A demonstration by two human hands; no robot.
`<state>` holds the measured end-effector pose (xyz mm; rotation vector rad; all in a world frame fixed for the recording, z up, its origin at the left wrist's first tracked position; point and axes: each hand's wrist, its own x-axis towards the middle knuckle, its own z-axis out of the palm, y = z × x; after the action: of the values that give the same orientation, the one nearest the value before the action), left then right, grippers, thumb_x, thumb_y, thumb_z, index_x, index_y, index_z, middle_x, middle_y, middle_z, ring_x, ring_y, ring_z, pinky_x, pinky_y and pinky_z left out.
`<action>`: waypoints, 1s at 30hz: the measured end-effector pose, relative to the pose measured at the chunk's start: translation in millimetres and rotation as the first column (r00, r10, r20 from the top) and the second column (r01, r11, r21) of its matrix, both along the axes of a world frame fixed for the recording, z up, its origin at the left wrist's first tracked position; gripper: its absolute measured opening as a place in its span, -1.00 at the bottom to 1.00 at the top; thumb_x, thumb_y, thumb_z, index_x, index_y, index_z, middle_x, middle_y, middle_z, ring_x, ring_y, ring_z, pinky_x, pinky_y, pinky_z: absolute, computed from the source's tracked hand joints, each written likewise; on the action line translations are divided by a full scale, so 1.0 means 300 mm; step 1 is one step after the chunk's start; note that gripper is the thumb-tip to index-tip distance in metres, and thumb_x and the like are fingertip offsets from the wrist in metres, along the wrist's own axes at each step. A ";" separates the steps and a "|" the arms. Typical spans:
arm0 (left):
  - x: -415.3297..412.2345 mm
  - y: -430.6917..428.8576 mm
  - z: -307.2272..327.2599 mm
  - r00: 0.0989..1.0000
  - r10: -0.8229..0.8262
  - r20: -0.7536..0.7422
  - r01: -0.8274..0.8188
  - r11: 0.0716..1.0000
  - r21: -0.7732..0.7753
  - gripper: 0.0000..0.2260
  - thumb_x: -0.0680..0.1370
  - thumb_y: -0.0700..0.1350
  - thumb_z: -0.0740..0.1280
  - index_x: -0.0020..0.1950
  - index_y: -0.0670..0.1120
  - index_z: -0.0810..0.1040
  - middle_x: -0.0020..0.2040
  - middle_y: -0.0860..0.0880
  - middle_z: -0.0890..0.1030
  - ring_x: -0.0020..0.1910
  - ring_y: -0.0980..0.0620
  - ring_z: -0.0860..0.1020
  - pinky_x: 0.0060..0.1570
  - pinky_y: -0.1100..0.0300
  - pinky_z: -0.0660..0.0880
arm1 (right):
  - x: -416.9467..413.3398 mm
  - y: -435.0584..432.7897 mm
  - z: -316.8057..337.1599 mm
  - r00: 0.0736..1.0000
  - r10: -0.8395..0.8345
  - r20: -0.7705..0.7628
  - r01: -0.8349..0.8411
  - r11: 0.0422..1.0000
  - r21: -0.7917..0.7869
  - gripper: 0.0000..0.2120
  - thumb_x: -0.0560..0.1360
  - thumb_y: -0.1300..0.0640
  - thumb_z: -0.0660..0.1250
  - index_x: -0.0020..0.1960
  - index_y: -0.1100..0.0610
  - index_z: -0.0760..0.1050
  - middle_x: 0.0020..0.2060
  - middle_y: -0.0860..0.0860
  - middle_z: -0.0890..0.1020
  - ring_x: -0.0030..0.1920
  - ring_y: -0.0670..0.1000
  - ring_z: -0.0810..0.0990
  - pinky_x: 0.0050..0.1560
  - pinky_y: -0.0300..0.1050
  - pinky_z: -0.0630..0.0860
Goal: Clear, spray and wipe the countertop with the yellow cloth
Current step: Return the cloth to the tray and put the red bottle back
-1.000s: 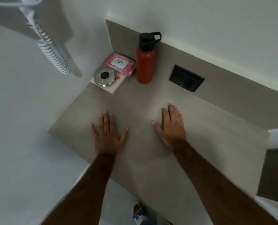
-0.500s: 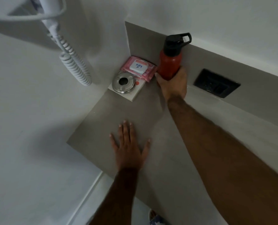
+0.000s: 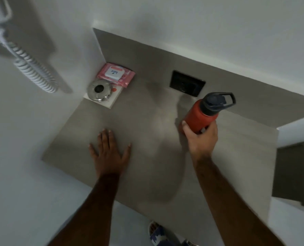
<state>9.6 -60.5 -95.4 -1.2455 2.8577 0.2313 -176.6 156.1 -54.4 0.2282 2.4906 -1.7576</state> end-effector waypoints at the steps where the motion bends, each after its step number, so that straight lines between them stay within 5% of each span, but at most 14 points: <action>1: 0.000 0.000 0.003 1.000 0.003 -0.004 -0.003 1.000 0.000 -0.20 0.56 0.41 -0.01 0.64 -0.08 0.09 0.66 -0.10 0.12 0.64 -0.08 0.07 0.55 -0.33 0.00 | -0.004 0.055 0.003 1.000 -0.007 -0.008 0.007 1.000 0.025 -0.10 0.19 -0.31 0.62 0.44 -0.20 0.34 0.33 -0.15 0.56 0.24 -0.10 0.57 0.29 -0.11 0.49; 13: -0.002 0.001 -0.005 0.999 -0.009 -0.042 0.007 0.999 -0.038 -0.19 0.56 0.43 -0.05 0.63 -0.10 0.09 0.65 -0.11 0.13 0.64 -0.09 0.09 0.52 -0.35 0.01 | -0.196 0.501 0.046 0.984 -0.173 -0.053 0.177 0.981 0.075 -0.24 0.33 -0.11 0.64 0.43 -0.05 0.38 0.32 -0.05 0.59 0.30 -0.01 0.58 0.46 0.13 0.49; 21: 0.002 -0.019 -0.022 0.999 -0.007 -0.035 0.004 0.998 -0.066 -0.20 0.55 0.41 -0.01 0.61 -0.11 0.14 0.63 -0.13 0.18 0.61 -0.11 0.14 0.51 -0.35 0.06 | -0.294 0.509 0.051 0.979 -0.182 -0.096 0.187 0.981 0.050 -0.15 0.32 -0.20 0.60 0.50 -0.10 0.31 0.37 -0.09 0.53 0.34 -0.03 0.55 0.45 0.10 0.50; 26: 0.003 -0.017 -0.016 1.000 -0.006 -0.008 0.006 0.998 -0.056 -0.20 0.56 0.41 0.00 0.63 -0.10 0.12 0.64 -0.12 0.16 0.62 -0.12 0.13 0.53 -0.34 0.04 | -0.175 0.501 -0.002 0.962 -0.270 0.032 0.270 0.963 0.003 0.06 0.13 -0.37 0.66 0.52 -0.29 0.23 0.43 -0.15 0.49 0.40 -0.08 0.52 0.45 0.11 0.47; 28: 0.001 -0.020 -0.012 1.000 -0.002 0.000 0.002 0.999 -0.033 -0.20 0.56 0.41 0.01 0.63 -0.09 0.12 0.64 -0.11 0.16 0.63 -0.11 0.11 0.54 -0.34 0.02 | -0.083 0.444 -0.046 0.942 -0.324 0.088 0.323 0.946 0.034 -0.04 0.11 -0.41 0.64 0.41 -0.27 0.34 0.35 -0.11 0.53 0.32 -0.04 0.57 0.38 0.15 0.55; 30: -0.003 -0.024 -0.008 1.000 -0.004 0.016 0.004 1.000 -0.028 -0.20 0.56 0.40 0.03 0.63 -0.09 0.14 0.64 -0.11 0.17 0.63 -0.11 0.12 0.55 -0.32 0.02 | -0.012 0.323 -0.083 0.970 -0.241 -0.040 0.244 0.951 0.188 -0.29 0.29 -0.39 0.56 0.31 -0.14 0.43 0.25 0.02 0.55 0.24 0.09 0.57 0.33 0.23 0.56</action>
<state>8.7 -67.6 -97.8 -1.2407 2.8598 0.1811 -180.1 252.9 -79.4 0.5581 2.7476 -1.5979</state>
